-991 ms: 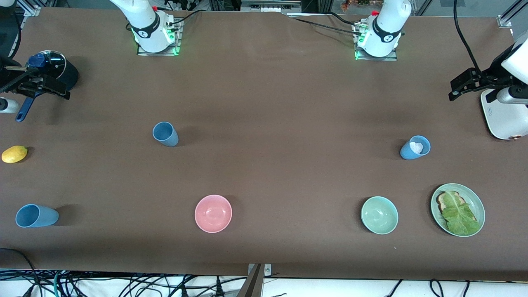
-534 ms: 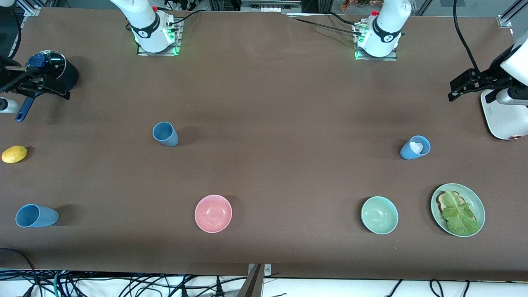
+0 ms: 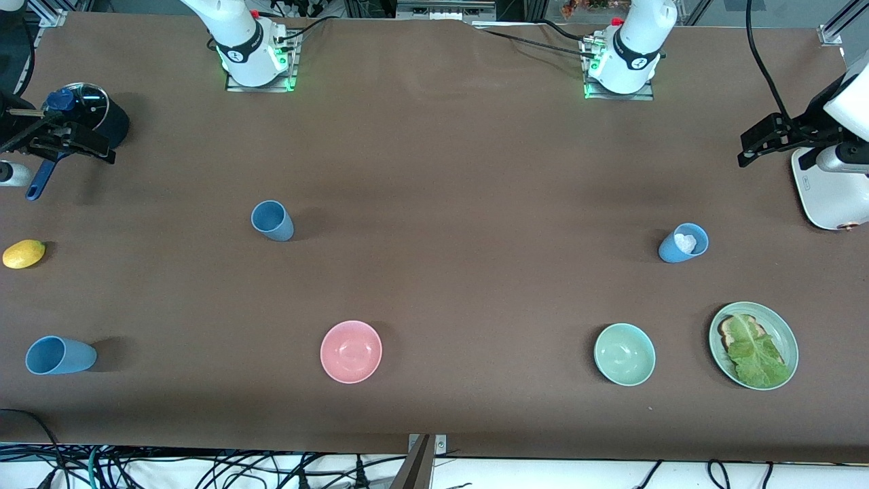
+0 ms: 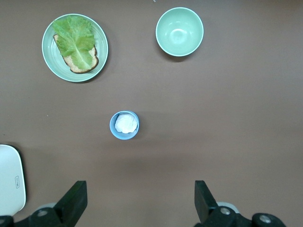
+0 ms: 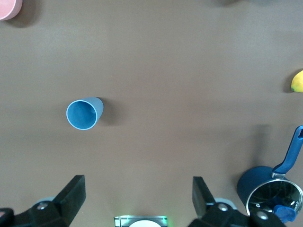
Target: Stack blue cups with both arms
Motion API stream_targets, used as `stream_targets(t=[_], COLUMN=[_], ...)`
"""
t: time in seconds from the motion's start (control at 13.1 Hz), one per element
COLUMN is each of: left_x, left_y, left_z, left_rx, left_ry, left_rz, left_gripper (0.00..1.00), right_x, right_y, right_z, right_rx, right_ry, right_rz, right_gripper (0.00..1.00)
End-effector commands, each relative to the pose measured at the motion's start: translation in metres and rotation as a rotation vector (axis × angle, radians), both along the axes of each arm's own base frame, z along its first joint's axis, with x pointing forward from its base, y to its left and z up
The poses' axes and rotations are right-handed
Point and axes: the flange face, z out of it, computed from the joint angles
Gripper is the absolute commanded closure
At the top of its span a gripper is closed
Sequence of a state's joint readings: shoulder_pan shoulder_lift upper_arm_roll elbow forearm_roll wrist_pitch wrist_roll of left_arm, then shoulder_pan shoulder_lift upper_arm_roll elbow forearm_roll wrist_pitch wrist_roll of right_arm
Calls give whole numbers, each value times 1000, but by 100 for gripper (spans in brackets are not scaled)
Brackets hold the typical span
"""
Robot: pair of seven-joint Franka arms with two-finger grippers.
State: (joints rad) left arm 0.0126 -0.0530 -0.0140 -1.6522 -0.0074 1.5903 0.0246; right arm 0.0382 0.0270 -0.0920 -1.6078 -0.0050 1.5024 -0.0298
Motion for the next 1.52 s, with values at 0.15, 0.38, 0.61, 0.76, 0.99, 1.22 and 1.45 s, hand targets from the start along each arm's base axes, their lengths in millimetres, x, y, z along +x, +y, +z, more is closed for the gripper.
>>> stream_targets(t=[0.15, 0.38, 0.61, 0.76, 0.99, 1.22, 1.45], left_x=[3, 3, 3, 3, 3, 4, 23], left_y=[1, 0, 0, 1, 0, 1, 4], left_z=[4, 4, 4, 3, 4, 2, -18], left_rx=[-11, -11, -11, -11, -11, -7, -1], left_ry=[-3, -3, -3, -1, -3, -3, -18], left_rz=[-1, -3, -3, -1, -3, -5, -9], left_gripper=[0, 0, 0, 0, 0, 0, 0], right_x=[-2, -3, -2, -2, -2, -2, -2], right_y=[-1, -2, -2, -2, -2, -2, -2], right_z=[4, 3, 3, 3, 3, 3, 3], right_rx=[0, 0, 0, 0, 0, 0, 0], right_ry=[4, 6, 4, 4, 4, 4, 4], right_rz=[-11, -13, -13, -13, -13, -13, -13], right_gripper=[0, 0, 0, 0, 0, 0, 0])
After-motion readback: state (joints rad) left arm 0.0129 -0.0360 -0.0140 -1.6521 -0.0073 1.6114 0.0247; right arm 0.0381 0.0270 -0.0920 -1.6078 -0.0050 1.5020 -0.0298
